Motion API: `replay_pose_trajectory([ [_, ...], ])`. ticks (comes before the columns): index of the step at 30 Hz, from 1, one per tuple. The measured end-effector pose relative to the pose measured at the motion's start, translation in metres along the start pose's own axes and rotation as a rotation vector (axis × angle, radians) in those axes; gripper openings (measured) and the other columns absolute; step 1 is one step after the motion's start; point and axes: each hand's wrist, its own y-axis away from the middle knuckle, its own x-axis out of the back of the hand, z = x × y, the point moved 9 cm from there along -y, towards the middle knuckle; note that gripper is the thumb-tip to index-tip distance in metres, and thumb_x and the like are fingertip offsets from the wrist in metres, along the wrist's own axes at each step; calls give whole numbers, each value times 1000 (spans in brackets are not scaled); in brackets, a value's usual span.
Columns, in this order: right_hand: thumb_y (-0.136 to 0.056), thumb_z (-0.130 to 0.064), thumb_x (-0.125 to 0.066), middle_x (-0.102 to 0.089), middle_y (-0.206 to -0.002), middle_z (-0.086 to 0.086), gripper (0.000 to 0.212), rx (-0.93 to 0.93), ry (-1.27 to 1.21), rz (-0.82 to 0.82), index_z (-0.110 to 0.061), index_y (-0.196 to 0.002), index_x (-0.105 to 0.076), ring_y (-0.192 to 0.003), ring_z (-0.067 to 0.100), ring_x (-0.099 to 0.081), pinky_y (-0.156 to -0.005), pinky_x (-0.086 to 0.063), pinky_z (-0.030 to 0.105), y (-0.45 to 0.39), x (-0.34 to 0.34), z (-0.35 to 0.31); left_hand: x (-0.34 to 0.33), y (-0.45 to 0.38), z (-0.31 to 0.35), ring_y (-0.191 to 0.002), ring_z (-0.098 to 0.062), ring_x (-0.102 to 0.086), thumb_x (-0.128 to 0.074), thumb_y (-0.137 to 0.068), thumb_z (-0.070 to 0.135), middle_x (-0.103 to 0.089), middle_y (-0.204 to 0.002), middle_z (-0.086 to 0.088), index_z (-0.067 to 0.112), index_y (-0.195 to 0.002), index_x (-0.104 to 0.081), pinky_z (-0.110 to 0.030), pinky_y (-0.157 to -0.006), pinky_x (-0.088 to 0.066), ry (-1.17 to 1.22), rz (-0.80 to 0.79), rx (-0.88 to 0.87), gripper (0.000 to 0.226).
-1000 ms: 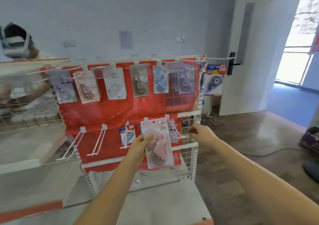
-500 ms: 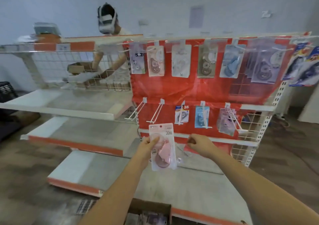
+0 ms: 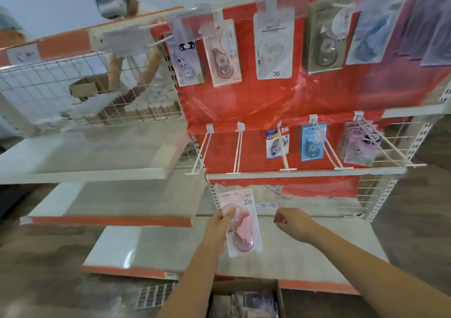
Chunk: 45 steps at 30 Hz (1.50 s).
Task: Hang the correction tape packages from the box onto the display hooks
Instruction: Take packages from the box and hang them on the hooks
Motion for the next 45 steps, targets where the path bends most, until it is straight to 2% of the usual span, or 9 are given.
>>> replay_pose_trajectory([
  [8, -96, -20, -46, -63, -119, 2, 23, -66, -21, -15, -14, -112, -61, -109, 19, -56, -88, -43, 26, -51, -25, 1, 21, -84, 2, -101, -35, -66, -68, -87, 23, -71, -105, -15, 9, -104, -70, -50, -93, -51, 25, 32, 42, 22],
  [12, -96, -17, -46, -61, -121, 4, 24, -81, -21, -23, -11, -114, -60, -111, 20, -55, -86, -40, 24, -63, -38, 0, 17, -98, 6, -96, -35, -66, -64, -90, 20, -70, -104, -17, 2, -107, -66, -42, -86, -54, 33, -13, 33, 24],
  [16, -96, -17, -45, -61, -123, 5, 25, -126, -22, -51, -13, -116, -60, -114, 22, -54, -88, -40, 25, -66, -51, 4, 7, -103, 5, -108, -45, -60, -64, -90, 24, -66, -111, -26, 0, -110, -65, -55, -97, -47, 38, -79, 7, 31],
  [21, -97, -17, -44, -61, -123, 6, 26, -161, -29, -65, -14, -117, -59, -113, 23, -55, -90, -42, 26, -62, -64, 9, 2, -106, -4, -100, -38, -64, -64, -91, 21, -68, -106, -23, 3, -99, -69, -56, -97, -47, 37, -106, 6, 20],
  [24, -97, -17, -43, -60, -124, 6, 26, -169, -31, -71, -13, -118, -59, -113, 23, -55, -90, -42, 26, -59, -69, 10, 8, -106, -14, -104, -40, -64, -75, -75, 38, -69, -109, -20, 3, -107, -68, -58, -96, -47, 40, -73, 20, 48],
  [28, -97, -15, -42, -60, -124, 6, 27, -166, -53, -75, -12, -118, -59, -113, 23, -54, -89, -42, 26, -56, -72, 14, 15, -106, -16, -109, -41, -60, -67, -88, 22, -67, -112, -20, 2, -109, -66, -57, -98, -45, 50, -38, 18, 29],
  [33, -97, -16, -41, -60, -123, 6, 27, -174, -64, -80, -12, -118, -58, -112, 22, -54, -90, -43, 26, -54, -75, 18, 9, -102, -3, -99, -34, -64, -63, -90, 19, -68, -106, -16, -2, -112, -64, -43, -88, -51, 68, -70, -22, 31],
  [39, -97, -16, -42, -60, -124, 5, 27, -172, -67, -74, -13, -117, -59, -114, 22, -54, -90, -42, 26, -59, -75, 18, 2, -105, 10, -94, -30, -64, -62, -90, 19, -70, -98, -13, 8, -95, -69, -50, -94, -47, 52, -76, -70, 13],
  [45, -97, -16, -42, -60, -122, 4, 25, -175, -82, -82, -14, -115, -59, -112, 21, -55, -90, -44, 27, -66, -76, 16, -6, -107, 7, -110, -40, -61, -67, -87, 21, -67, -113, -21, 1, -110, -66, -58, -99, -44, 78, -56, -65, 30],
])
